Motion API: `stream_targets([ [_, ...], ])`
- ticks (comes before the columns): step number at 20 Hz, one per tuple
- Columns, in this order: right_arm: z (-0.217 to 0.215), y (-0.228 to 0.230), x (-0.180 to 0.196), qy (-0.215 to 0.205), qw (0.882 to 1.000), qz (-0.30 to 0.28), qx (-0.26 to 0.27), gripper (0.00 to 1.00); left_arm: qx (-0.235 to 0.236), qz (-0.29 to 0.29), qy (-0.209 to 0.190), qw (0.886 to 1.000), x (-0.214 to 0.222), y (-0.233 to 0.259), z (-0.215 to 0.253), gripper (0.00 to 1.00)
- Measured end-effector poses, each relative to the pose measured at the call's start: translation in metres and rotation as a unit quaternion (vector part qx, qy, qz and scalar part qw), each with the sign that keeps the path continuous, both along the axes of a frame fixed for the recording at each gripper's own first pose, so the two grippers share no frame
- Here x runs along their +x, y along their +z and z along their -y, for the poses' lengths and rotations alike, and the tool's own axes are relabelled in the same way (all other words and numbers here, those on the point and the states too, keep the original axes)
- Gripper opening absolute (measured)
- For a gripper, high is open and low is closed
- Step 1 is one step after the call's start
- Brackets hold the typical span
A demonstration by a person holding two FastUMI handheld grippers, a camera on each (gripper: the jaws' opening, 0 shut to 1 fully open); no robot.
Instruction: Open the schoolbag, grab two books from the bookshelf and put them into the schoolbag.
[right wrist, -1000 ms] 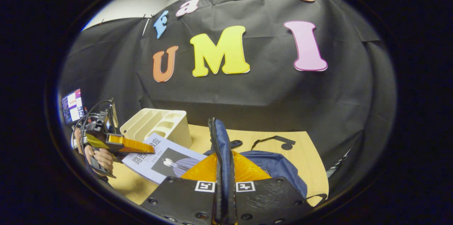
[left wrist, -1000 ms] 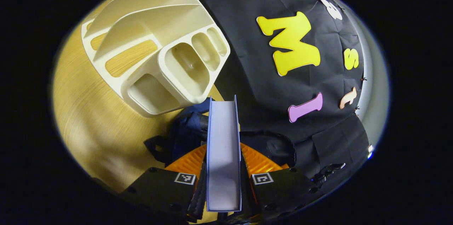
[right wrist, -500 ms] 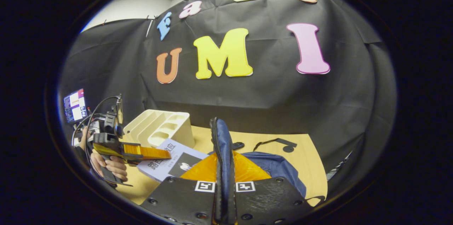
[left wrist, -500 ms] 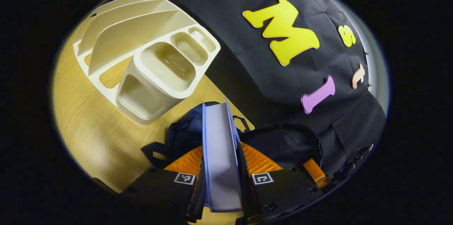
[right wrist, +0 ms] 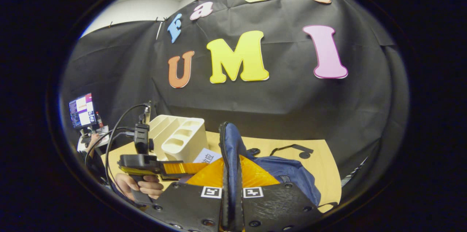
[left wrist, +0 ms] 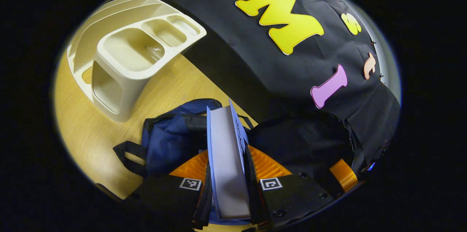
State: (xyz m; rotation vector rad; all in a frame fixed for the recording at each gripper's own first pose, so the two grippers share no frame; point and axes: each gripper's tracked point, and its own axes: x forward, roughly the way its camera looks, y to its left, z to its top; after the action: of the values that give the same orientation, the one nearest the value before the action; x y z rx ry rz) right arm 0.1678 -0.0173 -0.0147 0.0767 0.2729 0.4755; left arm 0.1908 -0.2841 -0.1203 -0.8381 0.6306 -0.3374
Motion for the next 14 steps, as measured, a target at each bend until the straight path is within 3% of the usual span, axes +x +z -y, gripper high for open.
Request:
stream_targets([
  [8, -0.007, 0.006, -0.005, 0.0, 1.0, 0.014, -0.005, 0.07, -0.041, 0.0, 0.0, 0.999, 0.007, -0.022, 0.06, 0.44],
  [14, -0.005, 0.0, -0.001, -0.005, 1.0, 0.011, -0.001, 0.06, -0.043, 0.008, 0.019, 0.999, 0.013, -0.036, 0.07, 0.45],
])
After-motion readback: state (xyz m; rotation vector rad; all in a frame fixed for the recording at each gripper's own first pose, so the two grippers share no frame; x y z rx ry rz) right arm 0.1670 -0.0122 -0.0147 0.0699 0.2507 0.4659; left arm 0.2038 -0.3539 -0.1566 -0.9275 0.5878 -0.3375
